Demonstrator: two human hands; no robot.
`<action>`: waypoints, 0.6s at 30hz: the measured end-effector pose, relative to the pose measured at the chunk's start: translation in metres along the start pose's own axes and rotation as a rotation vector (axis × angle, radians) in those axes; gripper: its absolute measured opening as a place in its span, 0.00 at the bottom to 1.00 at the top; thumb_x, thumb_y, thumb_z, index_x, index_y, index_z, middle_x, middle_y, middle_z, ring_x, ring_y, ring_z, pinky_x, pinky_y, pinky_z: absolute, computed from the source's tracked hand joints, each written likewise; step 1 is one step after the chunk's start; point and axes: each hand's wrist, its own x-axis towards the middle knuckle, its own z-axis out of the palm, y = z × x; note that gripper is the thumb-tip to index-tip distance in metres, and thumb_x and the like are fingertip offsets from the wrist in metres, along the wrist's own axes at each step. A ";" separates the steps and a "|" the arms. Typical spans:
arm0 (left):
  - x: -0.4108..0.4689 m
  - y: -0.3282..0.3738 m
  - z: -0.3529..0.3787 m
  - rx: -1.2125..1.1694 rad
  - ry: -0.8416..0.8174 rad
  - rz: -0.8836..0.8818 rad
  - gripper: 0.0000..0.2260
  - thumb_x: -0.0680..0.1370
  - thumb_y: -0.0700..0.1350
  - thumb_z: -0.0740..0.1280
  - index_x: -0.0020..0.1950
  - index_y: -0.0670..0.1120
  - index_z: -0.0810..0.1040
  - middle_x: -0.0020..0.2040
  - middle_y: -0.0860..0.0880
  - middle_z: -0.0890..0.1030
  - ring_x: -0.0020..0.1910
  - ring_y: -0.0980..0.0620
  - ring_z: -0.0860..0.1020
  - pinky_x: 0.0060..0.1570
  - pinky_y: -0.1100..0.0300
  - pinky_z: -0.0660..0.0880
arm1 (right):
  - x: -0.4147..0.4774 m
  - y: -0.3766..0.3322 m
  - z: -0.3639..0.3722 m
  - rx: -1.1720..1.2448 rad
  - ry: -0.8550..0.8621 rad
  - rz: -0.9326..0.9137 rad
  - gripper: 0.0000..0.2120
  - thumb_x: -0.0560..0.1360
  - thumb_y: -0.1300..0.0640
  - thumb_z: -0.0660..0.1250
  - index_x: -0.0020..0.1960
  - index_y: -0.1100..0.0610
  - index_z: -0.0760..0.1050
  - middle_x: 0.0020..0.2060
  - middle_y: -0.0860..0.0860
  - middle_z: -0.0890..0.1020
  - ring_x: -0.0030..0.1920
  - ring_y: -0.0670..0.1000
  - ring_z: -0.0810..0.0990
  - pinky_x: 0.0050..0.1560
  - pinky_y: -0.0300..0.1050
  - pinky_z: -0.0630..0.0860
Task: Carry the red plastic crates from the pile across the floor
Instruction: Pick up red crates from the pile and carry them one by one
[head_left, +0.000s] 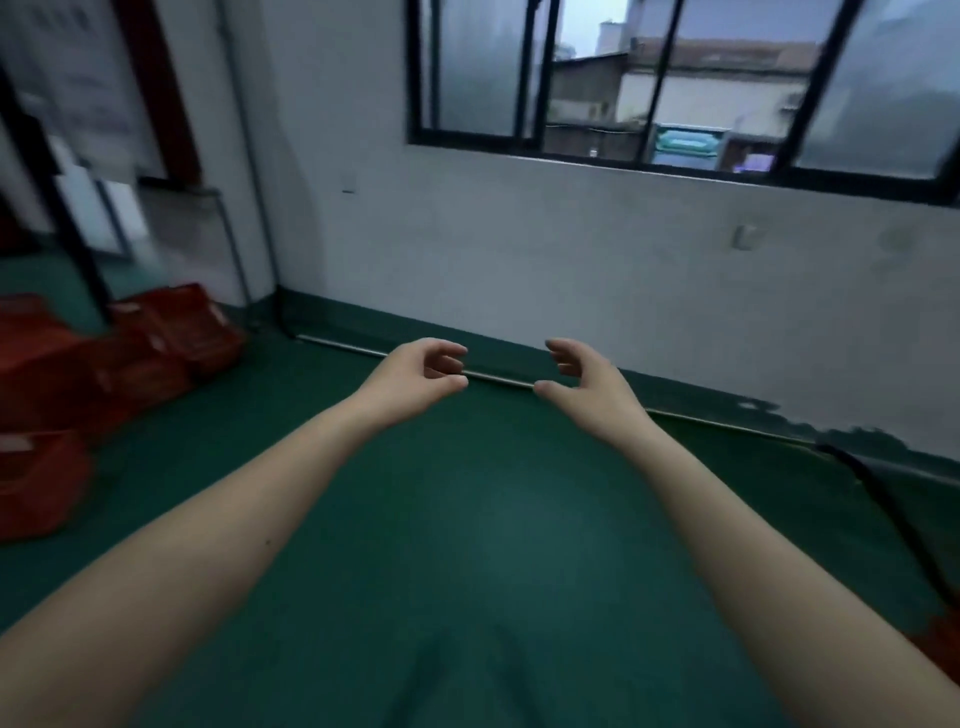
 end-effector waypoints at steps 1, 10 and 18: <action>0.003 -0.018 -0.025 0.009 0.040 -0.025 0.17 0.75 0.45 0.71 0.63 0.51 0.76 0.54 0.54 0.82 0.52 0.58 0.80 0.55 0.62 0.76 | 0.021 -0.015 0.024 0.013 -0.037 -0.029 0.27 0.74 0.54 0.70 0.72 0.51 0.68 0.66 0.47 0.75 0.65 0.46 0.73 0.64 0.41 0.68; 0.016 -0.138 -0.172 0.040 0.312 -0.225 0.16 0.75 0.44 0.72 0.62 0.51 0.76 0.56 0.52 0.81 0.53 0.56 0.80 0.57 0.56 0.78 | 0.163 -0.102 0.188 0.050 -0.304 -0.238 0.29 0.73 0.54 0.71 0.72 0.51 0.68 0.65 0.48 0.75 0.66 0.48 0.73 0.65 0.46 0.71; 0.071 -0.228 -0.273 0.105 0.551 -0.384 0.16 0.75 0.44 0.72 0.62 0.51 0.76 0.55 0.53 0.81 0.53 0.57 0.80 0.57 0.58 0.77 | 0.303 -0.165 0.324 0.080 -0.545 -0.439 0.30 0.73 0.54 0.72 0.73 0.51 0.66 0.67 0.50 0.74 0.67 0.48 0.72 0.65 0.46 0.71</action>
